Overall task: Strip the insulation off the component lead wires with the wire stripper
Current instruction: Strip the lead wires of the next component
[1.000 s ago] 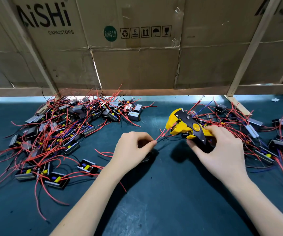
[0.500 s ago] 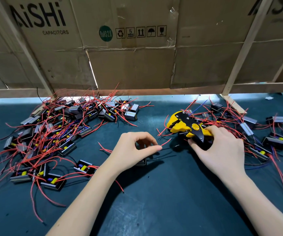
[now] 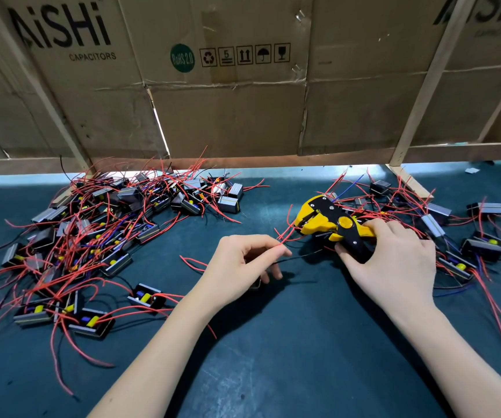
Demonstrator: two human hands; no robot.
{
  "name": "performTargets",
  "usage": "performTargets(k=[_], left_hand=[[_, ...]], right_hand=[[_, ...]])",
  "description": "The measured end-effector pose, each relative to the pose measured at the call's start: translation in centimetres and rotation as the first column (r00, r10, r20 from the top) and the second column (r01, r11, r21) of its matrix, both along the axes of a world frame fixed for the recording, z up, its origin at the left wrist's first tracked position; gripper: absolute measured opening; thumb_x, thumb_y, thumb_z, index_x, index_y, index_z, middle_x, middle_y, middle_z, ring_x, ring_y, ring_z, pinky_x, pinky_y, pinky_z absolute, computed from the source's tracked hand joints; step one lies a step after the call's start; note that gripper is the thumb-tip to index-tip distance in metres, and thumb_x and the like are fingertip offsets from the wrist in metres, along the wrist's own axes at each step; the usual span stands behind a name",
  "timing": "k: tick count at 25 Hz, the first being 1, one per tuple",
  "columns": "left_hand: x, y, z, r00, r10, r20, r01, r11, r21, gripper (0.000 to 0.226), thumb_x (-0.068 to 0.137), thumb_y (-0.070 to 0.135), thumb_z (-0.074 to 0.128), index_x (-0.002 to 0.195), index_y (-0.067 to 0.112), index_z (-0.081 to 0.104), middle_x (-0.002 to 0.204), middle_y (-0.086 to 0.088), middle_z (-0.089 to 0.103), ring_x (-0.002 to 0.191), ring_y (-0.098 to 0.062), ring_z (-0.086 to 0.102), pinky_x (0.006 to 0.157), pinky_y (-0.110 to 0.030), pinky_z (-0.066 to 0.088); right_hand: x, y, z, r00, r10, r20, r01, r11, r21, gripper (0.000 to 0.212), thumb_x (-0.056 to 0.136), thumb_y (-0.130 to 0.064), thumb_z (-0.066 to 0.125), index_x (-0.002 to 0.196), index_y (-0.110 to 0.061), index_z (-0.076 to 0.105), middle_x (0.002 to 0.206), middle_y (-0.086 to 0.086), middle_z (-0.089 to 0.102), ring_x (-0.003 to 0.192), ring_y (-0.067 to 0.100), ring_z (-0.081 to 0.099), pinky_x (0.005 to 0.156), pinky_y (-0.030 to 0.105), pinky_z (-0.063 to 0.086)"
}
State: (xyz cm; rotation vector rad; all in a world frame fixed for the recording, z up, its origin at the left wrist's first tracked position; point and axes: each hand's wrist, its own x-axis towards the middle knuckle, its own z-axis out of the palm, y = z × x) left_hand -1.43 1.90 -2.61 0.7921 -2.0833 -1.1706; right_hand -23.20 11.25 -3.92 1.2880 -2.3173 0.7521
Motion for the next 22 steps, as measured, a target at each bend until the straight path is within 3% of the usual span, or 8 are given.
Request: performTargets(k=[8, 13, 22], left_hand=[[-0.1, -0.13, -0.34, 0.996, 0.01, 0.084, -0.008, 1.0, -0.028, 0.027, 0.1, 0.024, 0.055, 0.077, 0.015, 0.067, 0.054, -0.006, 0.063, 0.047, -0.016, 0.055, 0.051, -0.027, 0.046], [-0.13, -0.22, -0.48, 0.994, 0.0, 0.11, 0.004, 0.999, -0.038, 0.028, 0.1, 0.023, 0.054, 0.076, 0.015, 0.066, 0.053, -0.005, 0.062, 0.047, -0.015, 0.054, 0.05, -0.021, 0.043], [0.07, -0.35, -0.47, 0.995, -0.02, 0.096, 0.026, 0.998, -0.057, 0.027, 0.1, 0.026, 0.054, 0.079, 0.016, 0.067, 0.055, -0.006, 0.062, 0.048, -0.014, 0.055, 0.055, -0.026, 0.046]], right_hand=[[0.76, -0.01, 0.02, 0.992, 0.072, -0.108, -0.078, 0.995, -0.059, 0.046, 0.068, -0.047, 0.081, 0.094, -0.013, 0.066, 0.085, 0.007, 0.065, 0.082, 0.035, 0.061, 0.074, 0.041, 0.038], [0.67, 0.06, 0.27, 0.988, 0.102, -0.117, -0.107, 0.994, -0.038, 0.044, 0.071, -0.049, 0.079, 0.094, -0.013, 0.066, 0.087, 0.005, 0.065, 0.086, 0.033, 0.062, 0.075, 0.041, 0.037], [0.64, 0.25, 0.78, 0.983, 0.134, -0.126, -0.137, 0.991, -0.008, 0.038, 0.07, -0.049, 0.08, 0.08, -0.015, 0.064, 0.074, 0.002, 0.064, 0.073, 0.031, 0.064, 0.067, 0.037, 0.034]])
